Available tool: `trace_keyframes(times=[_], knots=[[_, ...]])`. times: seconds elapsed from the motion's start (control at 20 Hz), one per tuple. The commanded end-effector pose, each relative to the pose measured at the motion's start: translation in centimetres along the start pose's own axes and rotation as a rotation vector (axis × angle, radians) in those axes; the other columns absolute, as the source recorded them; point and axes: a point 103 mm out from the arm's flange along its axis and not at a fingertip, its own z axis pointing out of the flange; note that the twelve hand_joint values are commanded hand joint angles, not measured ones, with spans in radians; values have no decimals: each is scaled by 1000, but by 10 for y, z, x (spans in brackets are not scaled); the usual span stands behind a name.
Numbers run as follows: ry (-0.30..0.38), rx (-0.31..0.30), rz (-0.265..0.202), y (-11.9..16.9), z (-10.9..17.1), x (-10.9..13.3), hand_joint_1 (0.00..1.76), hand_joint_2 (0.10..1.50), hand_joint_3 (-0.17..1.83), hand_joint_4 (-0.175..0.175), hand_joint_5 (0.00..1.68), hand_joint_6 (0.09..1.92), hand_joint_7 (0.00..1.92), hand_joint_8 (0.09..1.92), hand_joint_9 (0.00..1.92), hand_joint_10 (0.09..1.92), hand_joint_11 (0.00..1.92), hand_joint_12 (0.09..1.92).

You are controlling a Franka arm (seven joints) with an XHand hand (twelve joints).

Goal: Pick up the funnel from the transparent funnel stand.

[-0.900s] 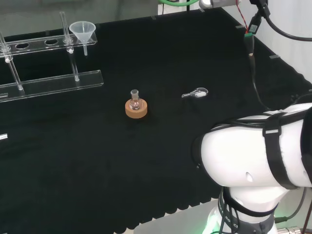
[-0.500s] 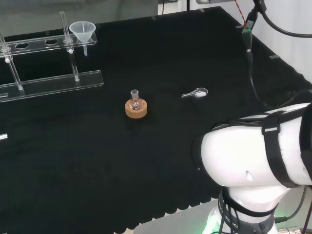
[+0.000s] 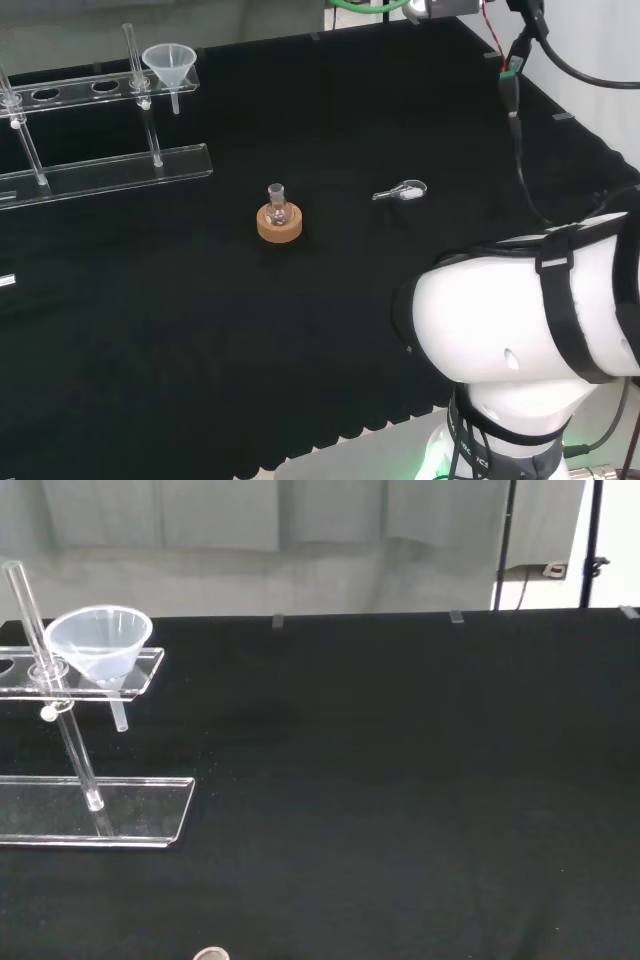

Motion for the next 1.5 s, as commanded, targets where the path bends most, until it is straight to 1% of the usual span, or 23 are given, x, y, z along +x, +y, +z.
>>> trace_keyframes(times=[0.05,0.1,0.15,0.2,0.25,0.35,0.45,0.6,0.75,0.9,1.1,1.25,1.5], knots=[[109,46,-76,119,59,24,141,862,24,63,0,87,0,87,0,87,0,361],[115,45,-81,131,63,30,135,861,20,70,0,87,0,87,0,87,0,248],[140,39,-90,146,67,37,131,859,17,75,0,87,0,87,0,87,0,161],[152,44,-96,161,70,45,128,857,15,79,0,87,0,87,0,87,0,109],[147,44,-97,174,72,53,126,855,13,82,0,87,0,87,0,87,0,87],[173,30,-113,202,76,69,125,853,11,85,0,87,0,87,0,87,0,87],[180,39,-123,226,83,85,124,852,11,87,0,87,0,87,0,87,0,87],[222,39,-149,254,96,96,125,851,10,86,0,87,0,87,0,87,0,87],[230,67,-158,279,108,102,128,850,8,83,0,87,0,87,0,87,0,90],[212,96,-167,297,120,109,133,848,6,81,0,87,0,87,0,87,0,136],[187,135,-194,312,136,123,138,846,4,79,0,87,0,87,0,87,0,213],[179,159,-205,319,145,132,141,845,3,78,0,87,0,87,0,87,0,296],[155,209,-209,322,163,147,144,844,2,77,0,87,0,87,0,87,0,411]])
